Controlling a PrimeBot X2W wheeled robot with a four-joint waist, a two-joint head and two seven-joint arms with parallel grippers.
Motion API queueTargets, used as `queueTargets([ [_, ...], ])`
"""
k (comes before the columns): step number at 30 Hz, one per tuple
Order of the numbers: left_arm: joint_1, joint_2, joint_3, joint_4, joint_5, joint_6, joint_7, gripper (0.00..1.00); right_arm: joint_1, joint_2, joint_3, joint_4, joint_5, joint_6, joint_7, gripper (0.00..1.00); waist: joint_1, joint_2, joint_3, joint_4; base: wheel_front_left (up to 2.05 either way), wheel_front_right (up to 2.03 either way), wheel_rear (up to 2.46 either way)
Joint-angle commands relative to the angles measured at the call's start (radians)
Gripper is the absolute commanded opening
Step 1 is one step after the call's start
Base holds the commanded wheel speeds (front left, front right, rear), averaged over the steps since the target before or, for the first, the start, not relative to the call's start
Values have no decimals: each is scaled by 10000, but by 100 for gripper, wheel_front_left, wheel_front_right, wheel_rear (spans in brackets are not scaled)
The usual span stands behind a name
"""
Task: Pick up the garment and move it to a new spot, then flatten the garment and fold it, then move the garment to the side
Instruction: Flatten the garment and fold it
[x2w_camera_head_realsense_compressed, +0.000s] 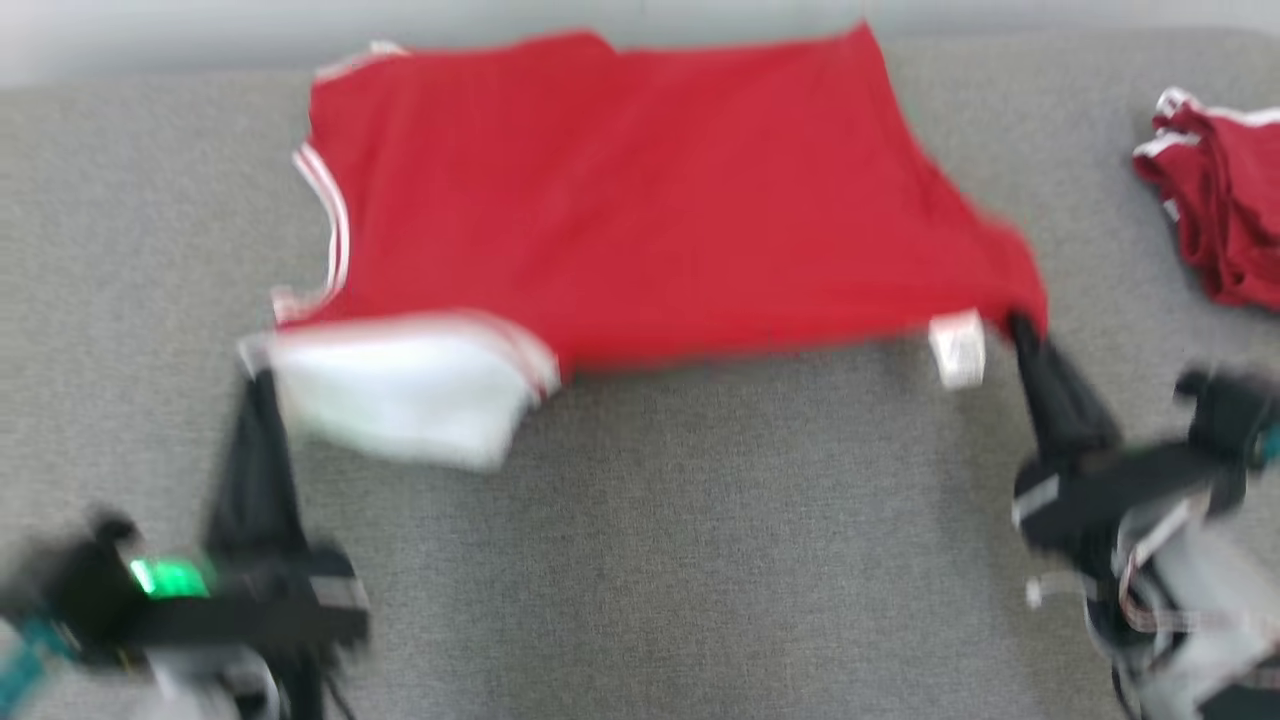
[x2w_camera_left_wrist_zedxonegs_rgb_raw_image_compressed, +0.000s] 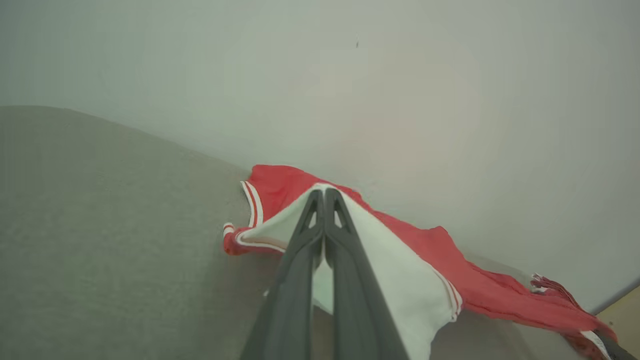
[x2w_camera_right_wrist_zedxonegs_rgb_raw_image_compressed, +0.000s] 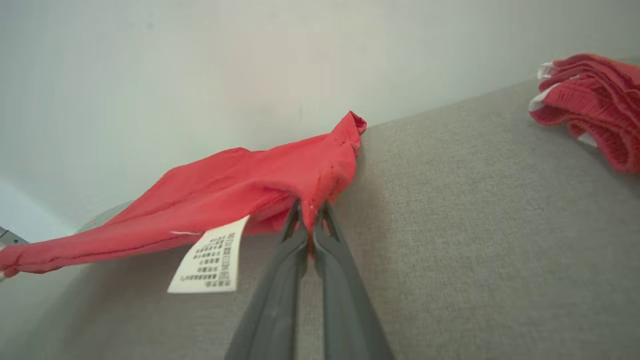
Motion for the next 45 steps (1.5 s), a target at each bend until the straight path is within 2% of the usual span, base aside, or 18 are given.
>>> queueTargets([
  [1,430,-61,-14,-49,164,-2,-29,0,411,25,-132,-104,-131,-26,-47,0,4,2,-332,31,0,0,0],
  [7,2322,-742,208,59,287,-224,-28,0,2701,383,-1002,-604,-792,-26,179,0,4,2,-787,233,0,0,0],
  [14,3800,-1243,212,392,400,-479,-30,0,4770,987,-2102,-1263,-1640,-26,762,0,4,2,-1225,271,0,0,0],
  [25,4641,-1332,196,861,536,-701,3,0,6613,1599,-3446,-2538,-2916,-26,2122,0,4,2,-1352,434,0,0,0],
  [33,4243,-1314,-35,804,749,-913,37,0,6711,2059,-3773,-3094,-2943,-26,2670,0,4,2,-1495,424,0,0,0],
  [38,3417,-1084,-95,742,958,-1112,208,0,6174,2229,-3727,-3217,-2590,-26,3256,0,4,2,-1575,251,0,0,0],
  [45,1837,-681,-79,1226,982,-1475,817,0,4812,2151,-3612,-2967,-2301,-26,4203,0,4,2,-1375,-37,0,0,0],
])
